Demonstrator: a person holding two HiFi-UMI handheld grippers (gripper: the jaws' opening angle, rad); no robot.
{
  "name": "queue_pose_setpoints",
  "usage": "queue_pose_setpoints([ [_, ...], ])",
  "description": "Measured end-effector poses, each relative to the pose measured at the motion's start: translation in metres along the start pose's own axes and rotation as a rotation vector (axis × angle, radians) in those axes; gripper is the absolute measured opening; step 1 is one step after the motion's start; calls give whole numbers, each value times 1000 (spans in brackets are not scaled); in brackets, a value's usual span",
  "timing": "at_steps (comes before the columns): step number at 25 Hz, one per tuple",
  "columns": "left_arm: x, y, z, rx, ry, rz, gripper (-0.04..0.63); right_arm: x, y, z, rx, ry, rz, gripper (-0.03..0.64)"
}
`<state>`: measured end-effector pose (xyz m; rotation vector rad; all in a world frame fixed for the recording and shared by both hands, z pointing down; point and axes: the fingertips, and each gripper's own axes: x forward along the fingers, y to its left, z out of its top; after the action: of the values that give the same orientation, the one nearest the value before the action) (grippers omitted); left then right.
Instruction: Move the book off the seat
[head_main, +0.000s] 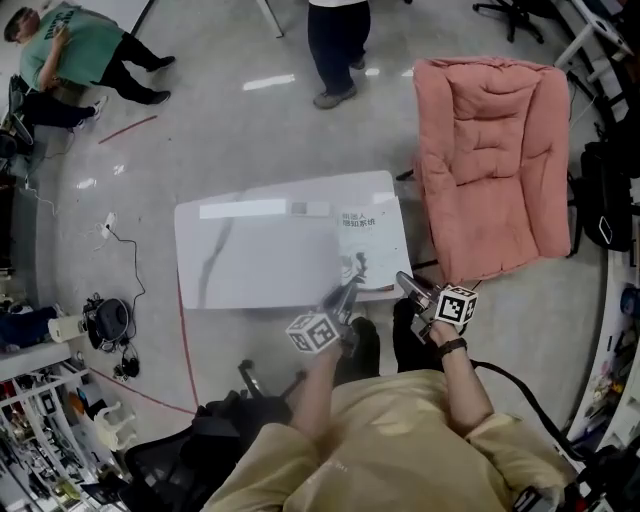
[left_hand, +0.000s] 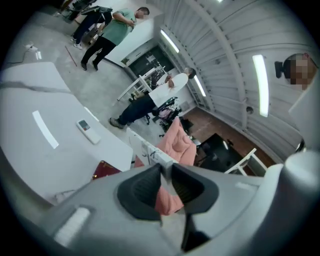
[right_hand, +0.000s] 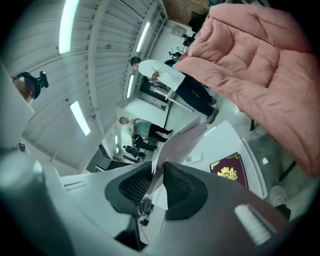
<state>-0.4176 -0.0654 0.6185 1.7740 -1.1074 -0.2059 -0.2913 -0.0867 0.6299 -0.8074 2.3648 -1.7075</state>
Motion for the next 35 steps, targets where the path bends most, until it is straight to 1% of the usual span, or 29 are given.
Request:
queue_pose_setpoints([
  [5, 36, 66, -39, 35, 96, 107, 63, 14, -87, -39, 55, 24, -84, 83],
  [8, 54, 109, -60, 40, 159, 164, 61, 27, -132, -61, 101, 30, -132, 83],
  [10, 60, 132, -75, 58, 217, 192, 61, 33, -158, -79, 124, 51, -175, 81],
  [12, 63, 152, -90, 71, 272, 209, 57, 35, -183, -100, 170, 65, -210, 80],
  [14, 66, 172, -107, 61, 322, 229, 57, 36, -206, -112, 238, 58, -246, 72],
  [16, 69, 190, -124, 45, 366, 261, 55, 36, -224, -118, 274, 60, -284, 64],
  [21, 65, 222, -158, -7, 412, 363, 62, 34, -254, -143, 272, 177, -363, 63],
  [24, 68, 242, -175, -27, 452, 418, 75, 35, -272, -150, 296, 230, -391, 68],
  [25, 69, 249, -178, -19, 471, 442, 86, 34, -278, -150, 294, 244, -403, 77],
  [27, 66, 261, -182, 24, 524, 509, 117, 29, -288, -151, 256, 282, -452, 108],
  [28, 62, 265, -182, 53, 550, 541, 164, 23, -291, -152, 226, 304, -484, 154],
  [29, 58, 266, -180, 79, 569, 563, 186, 17, -292, -154, 195, 324, -516, 192],
  [31, 50, 261, -173, 110, 584, 570, 214, 5, -289, -154, 148, 350, -559, 240],
  [32, 47, 257, -168, 115, 584, 562, 219, 1, -284, -154, 133, 357, -569, 249],
  [35, 34, 246, -146, 133, 575, 548, 219, 0, -261, -150, 94, 374, -571, 248],
])
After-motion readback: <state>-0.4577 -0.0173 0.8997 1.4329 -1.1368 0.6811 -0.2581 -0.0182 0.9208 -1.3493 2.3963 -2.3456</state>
